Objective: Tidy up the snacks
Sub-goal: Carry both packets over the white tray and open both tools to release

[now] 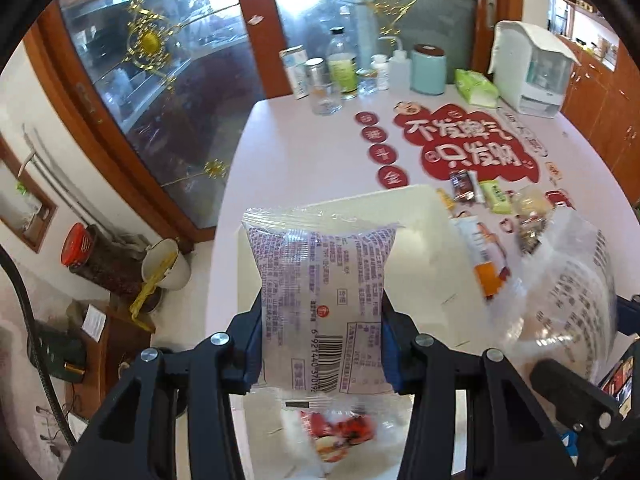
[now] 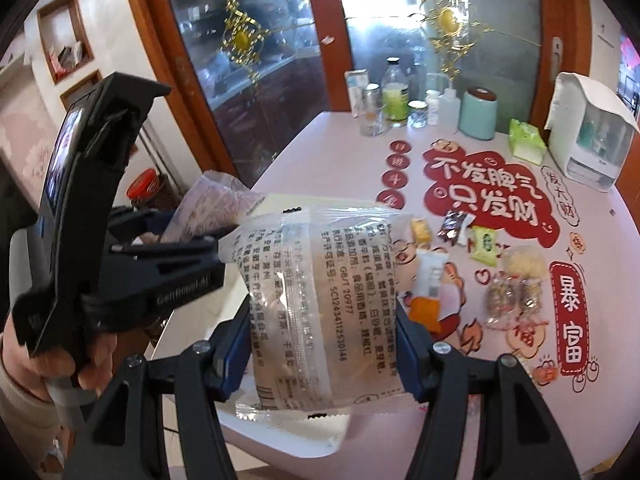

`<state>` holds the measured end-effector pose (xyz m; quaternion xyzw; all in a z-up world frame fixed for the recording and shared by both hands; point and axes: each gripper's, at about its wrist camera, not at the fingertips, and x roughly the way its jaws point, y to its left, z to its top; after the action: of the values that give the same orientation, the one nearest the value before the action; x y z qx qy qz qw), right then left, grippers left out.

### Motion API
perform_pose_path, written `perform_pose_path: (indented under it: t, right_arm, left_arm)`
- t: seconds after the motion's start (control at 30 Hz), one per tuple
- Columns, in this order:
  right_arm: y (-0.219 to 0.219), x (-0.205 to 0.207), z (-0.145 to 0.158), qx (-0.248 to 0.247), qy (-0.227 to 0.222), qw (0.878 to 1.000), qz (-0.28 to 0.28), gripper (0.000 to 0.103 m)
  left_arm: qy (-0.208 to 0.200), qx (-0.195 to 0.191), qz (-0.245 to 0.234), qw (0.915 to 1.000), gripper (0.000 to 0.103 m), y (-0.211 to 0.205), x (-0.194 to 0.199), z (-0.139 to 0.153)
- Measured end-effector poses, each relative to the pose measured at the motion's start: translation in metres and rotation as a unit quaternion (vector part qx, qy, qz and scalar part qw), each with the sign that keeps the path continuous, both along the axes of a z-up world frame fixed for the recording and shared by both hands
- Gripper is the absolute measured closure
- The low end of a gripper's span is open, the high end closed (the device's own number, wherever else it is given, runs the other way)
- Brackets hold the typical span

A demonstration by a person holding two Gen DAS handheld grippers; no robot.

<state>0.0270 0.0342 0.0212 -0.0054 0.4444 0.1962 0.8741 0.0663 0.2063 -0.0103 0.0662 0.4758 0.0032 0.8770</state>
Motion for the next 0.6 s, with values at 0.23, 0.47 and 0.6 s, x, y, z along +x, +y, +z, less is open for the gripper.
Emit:
perform_pose_path:
  t: [0.23, 0.47, 0.6]
  right_arm:
    - [0.019, -0.007, -0.017, -0.006, 0.044, 0.999, -0.002, 0.041]
    - [0.031, -0.014, -0.027, -0.024, 0.065, 0.998, 0.005, 0.041]
    - [0.035, -0.015, -0.031, -0.033, 0.073, 0.997, 0.007, 0.041]
  left_arm:
    - [0.010, -0.014, 0.012, 0.9998, 0.057, 0.026, 0.000, -0.014]
    - [0.012, -0.029, 0.017, 0.9994, 0.057, 0.030, 0.008, -0.021]
    - [0.015, -0.041, 0.006, 0.9990, 0.057, 0.021, 0.012, -0.022]
